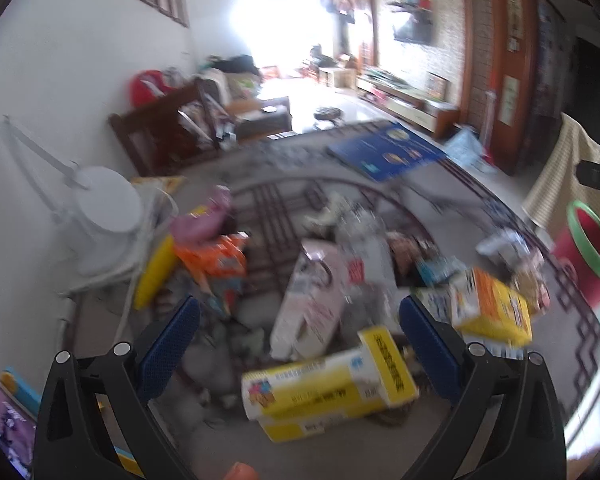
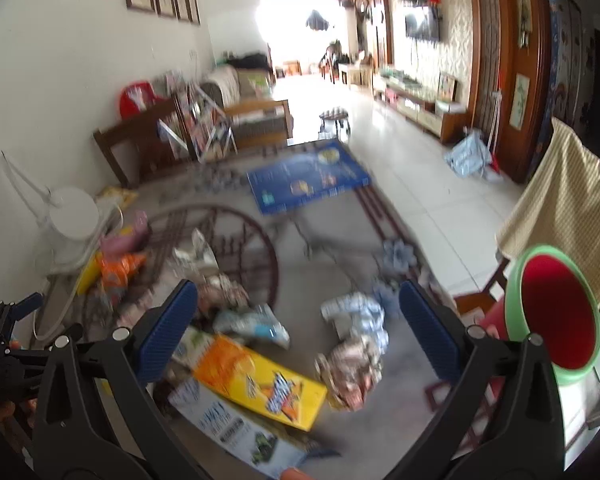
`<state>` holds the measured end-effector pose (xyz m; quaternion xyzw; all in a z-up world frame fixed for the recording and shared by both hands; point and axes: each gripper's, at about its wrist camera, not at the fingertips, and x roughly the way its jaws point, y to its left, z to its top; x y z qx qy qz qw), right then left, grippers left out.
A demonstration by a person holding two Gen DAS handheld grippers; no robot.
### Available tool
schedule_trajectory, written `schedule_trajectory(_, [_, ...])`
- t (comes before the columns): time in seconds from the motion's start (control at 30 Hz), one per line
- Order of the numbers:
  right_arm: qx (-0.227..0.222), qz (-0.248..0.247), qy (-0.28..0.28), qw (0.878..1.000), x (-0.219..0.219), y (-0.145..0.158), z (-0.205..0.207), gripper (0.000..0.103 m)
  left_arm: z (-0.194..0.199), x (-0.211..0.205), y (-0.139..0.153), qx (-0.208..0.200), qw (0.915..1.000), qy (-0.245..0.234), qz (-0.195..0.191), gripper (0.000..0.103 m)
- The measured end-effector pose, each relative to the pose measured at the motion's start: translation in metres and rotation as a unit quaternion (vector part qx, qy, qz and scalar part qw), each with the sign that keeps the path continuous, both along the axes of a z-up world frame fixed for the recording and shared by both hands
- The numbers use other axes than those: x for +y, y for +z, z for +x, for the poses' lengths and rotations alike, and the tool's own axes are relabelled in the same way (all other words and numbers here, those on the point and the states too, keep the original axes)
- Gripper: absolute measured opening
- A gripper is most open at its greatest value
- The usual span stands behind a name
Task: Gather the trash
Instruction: 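Grasp the yellow medicine box with the left tool while the right tool grasps the orange juice carton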
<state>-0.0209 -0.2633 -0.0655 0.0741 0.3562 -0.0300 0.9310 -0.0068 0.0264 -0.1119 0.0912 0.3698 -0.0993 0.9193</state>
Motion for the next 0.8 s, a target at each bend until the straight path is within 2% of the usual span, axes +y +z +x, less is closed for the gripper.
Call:
schedule_trajectory(0.1, [0.042, -0.018, 0.012, 0.999, 0.001, -0.022, -0.003, 0.099, -0.009, -0.003, -0.020, 0.025, 0.9966, -0.070, 0.035, 0.095])
schedule_trajectory(0.2, [0.070, -0.033, 0.027, 0.997, 0.007, -0.037, -0.003, 0.099, -0.019, -0.016, -0.036, 0.030, 0.9849, -0.143, 0.093, 0.095])
schedule_trajectory(0.27, [0.081, -0.032, 0.041, 0.995, 0.009, -0.041, 0.000, 0.099, -0.020, -0.029, -0.047, 0.036, 0.9630, -0.219, 0.154, 0.095])
schedule_trajectory(0.3, [0.084, -0.027, 0.048, 0.995, 0.009, -0.044, 0.001, 0.099, -0.020, -0.032, -0.051, 0.034, 0.9546, -0.237, 0.177, 0.095])
schedule_trajectory(0.33, [0.087, -0.021, 0.055, 0.994, 0.009, -0.044, 0.002, 0.099, -0.018, -0.036, -0.057, 0.035, 0.9415, -0.265, 0.205, 0.093])
schedule_trajectory(0.4, [0.092, -0.008, 0.070, 0.993, 0.008, -0.046, 0.006, 0.099, -0.009, -0.036, -0.066, 0.061, 0.9290, -0.296, 0.214, 0.085])
schedule_trajectory(0.43, [0.095, -0.009, 0.079, 0.992, 0.008, -0.048, 0.008, 0.099, -0.003, -0.036, -0.071, 0.080, 0.9257, -0.305, 0.209, 0.082])
schedule_trajectory(0.5, [0.100, -0.023, 0.100, 0.990, 0.013, -0.052, 0.013, 0.099, 0.005, -0.035, -0.083, 0.112, 0.9195, -0.311, 0.213, 0.058])
schedule_trajectory(0.53, [0.105, -0.029, 0.116, 0.987, 0.016, -0.053, 0.015, 0.098, 0.007, -0.035, -0.091, 0.127, 0.9158, -0.310, 0.221, 0.055])
schedule_trajectory(0.57, [0.110, -0.029, 0.132, 0.985, 0.018, -0.055, 0.017, 0.097, 0.007, -0.034, -0.094, 0.126, 0.9167, -0.305, 0.226, 0.054])
schedule_trajectory(0.63, [0.120, -0.010, 0.159, 0.980, 0.021, -0.058, 0.020, 0.094, 0.005, -0.029, -0.091, 0.127, 0.9247, -0.296, 0.204, 0.048])
schedule_trajectory(0.67, [0.124, 0.001, 0.168, 0.978, 0.021, -0.062, 0.022, 0.092, 0.006, -0.030, -0.090, 0.121, 0.9298, -0.287, 0.196, 0.037])
schedule_trajectory(0.7, [0.131, 0.009, 0.176, 0.976, 0.023, -0.066, 0.025, 0.086, 0.005, -0.028, -0.085, 0.115, 0.9358, -0.276, 0.187, 0.016])
schedule_trajectory(0.73, [0.139, 0.013, 0.185, 0.973, 0.026, -0.071, 0.027, 0.078, 0.005, -0.023, -0.078, 0.117, 0.9429, -0.263, 0.168, 0.015])
schedule_trajectory(0.8, [0.159, 0.018, 0.208, 0.965, 0.032, -0.083, 0.033, 0.069, 0.005, -0.013, -0.067, 0.120, 0.9541, -0.242, 0.130, 0.010])
